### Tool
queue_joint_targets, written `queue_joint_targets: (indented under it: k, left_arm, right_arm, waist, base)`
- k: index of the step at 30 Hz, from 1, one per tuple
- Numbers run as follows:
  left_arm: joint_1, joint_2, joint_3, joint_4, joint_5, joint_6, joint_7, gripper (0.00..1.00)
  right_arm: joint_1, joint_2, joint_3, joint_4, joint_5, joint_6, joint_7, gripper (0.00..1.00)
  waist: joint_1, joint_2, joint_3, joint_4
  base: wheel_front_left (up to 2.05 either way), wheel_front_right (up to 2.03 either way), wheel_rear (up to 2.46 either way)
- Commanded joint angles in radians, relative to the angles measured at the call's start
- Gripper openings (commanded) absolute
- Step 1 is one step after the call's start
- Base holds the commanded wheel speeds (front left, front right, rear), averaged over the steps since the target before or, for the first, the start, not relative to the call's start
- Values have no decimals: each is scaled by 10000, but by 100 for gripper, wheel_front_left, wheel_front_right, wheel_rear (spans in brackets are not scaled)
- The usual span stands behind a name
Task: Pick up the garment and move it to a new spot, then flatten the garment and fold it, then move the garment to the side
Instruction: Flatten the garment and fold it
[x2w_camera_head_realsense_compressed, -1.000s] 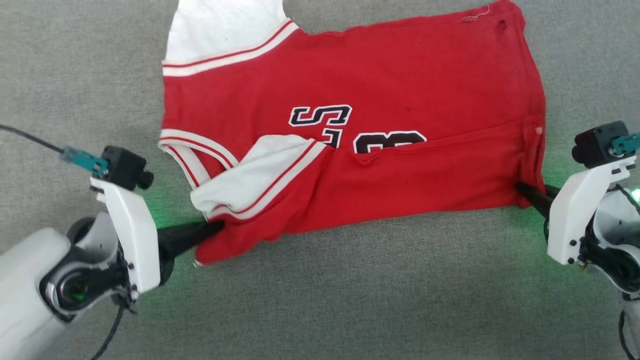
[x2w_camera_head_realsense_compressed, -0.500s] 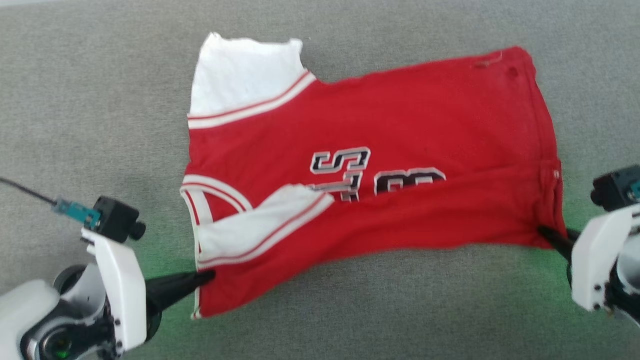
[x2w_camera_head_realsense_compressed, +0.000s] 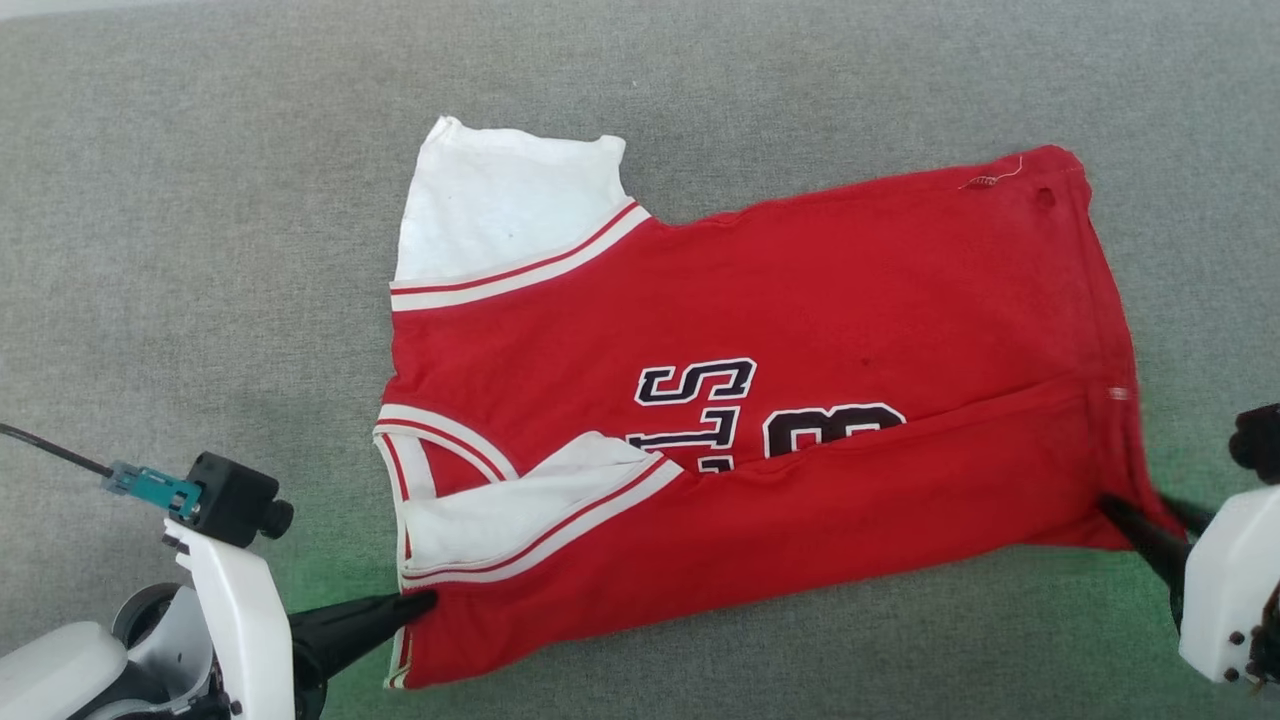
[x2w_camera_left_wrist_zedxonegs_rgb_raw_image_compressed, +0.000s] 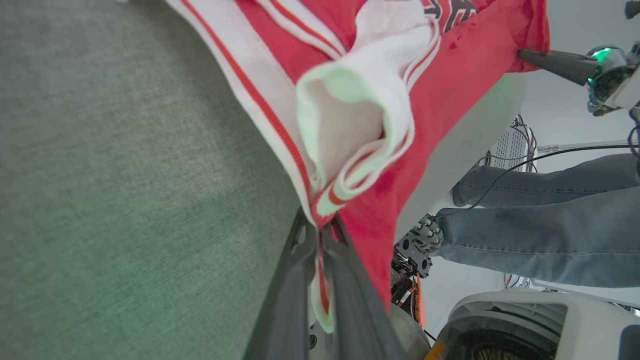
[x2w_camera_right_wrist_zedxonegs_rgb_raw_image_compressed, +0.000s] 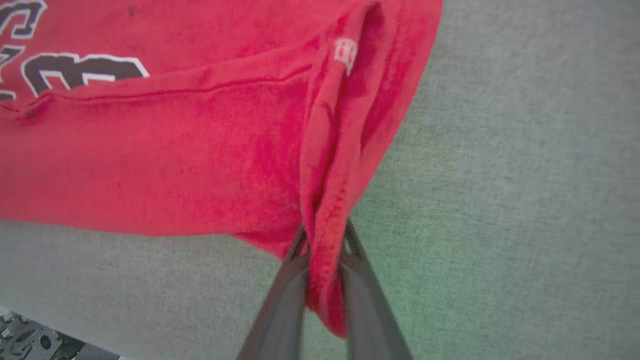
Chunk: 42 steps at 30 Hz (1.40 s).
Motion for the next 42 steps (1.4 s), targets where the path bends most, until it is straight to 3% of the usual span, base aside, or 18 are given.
queue_joint_targets:
  k: [1, 2, 3, 9, 13, 14, 17, 23, 27, 32, 38, 42]
  left_arm:
    - [65, -43, 52, 21, 142, 28, -146, 55]
    - [50, -58, 87, 34, 183, 30, -254, 92]
    - [31, -76, 126, 50, 250, 30, -380, 100]
    - [-106, -46, 440, 138, 305, 30, -1130, 100]
    - [-342, -38, 862, 528, 503, 30, -1948, 100]
    - [-524, -78, 1091, 893, 632, 28, -2345, 100]
    - [-1002, -175, 1493, 1767, 930, 28, -2863, 100]
    - [-2624, -774, 2050, 4079, 1573, 75, -3150, 100]
    - [-3823, -1184, 1952, 5668, 2108, 129, -2503, 100]
    - [-4982, -1480, 1366, 7120, 2381, 49, -569, 100]
    - [-5772, -1587, 803, 8061, 2064, 10, 1959, 100]
    - [-5837, -1730, 462, 7989, 1778, 1, 3124, 100]
  right_arm:
    - [55, 118, -93, -113, -114, -7, -196, 100]
    - [35, 184, -166, -159, -177, -7, -310, 100]
    - [14, 251, -227, -217, -234, -7, -438, 100]
    - [-370, 613, -468, -685, -877, -6, -1950, 100]
    - [-728, 1015, -264, -721, -1599, -7, -4103, 100]
    - [-948, 1234, -13, -651, -1889, -6, -5236, 100]
    - [-1151, 1677, 236, -338, -2222, -6, -6629, 100]
    - [-1542, 2424, 581, 49, -2681, -6, -8308, 100]
    - [-1688, 2688, 864, 284, -2834, -6, -8723, 100]
    - [-1663, 2859, 1057, 540, -2777, -7, -8898, 100]
    - [-1577, 2945, 1218, 709, -2678, -6, -8971, 100]
    - [-1570, 2966, 1299, 736, -2658, -6, -8941, 100]
  waist:
    - [0, 0, -9, -9]
    - [0, 0, -13, -18]
    - [0, 0, -19, -27]
    - [0, 0, -19, -150]
    - [0, 0, -25, -379]
    - [0, 0, 4, -572]
    - [0, 0, 71, -924]
    - [0, 0, 342, -1810]
    - [0, 0, 503, -2425]
    - [0, 0, 640, -2999]
    - [0, 0, 793, -3352]
    - [0, 0, 882, -3420]
  base:
    - [0, 0, 0]
    - [0, 0, 0]
    - [0, 0, 0]
    - [0, 0, 0]
    - [0, 0, 0]
    - [0, 0, 0]
    - [0, 0, 0]
    - [0, 0, 0]
    - [0, 0, 0]
    - [0, 0, 0]
    - [0, 0, 0]
    - [0, 0, 0]
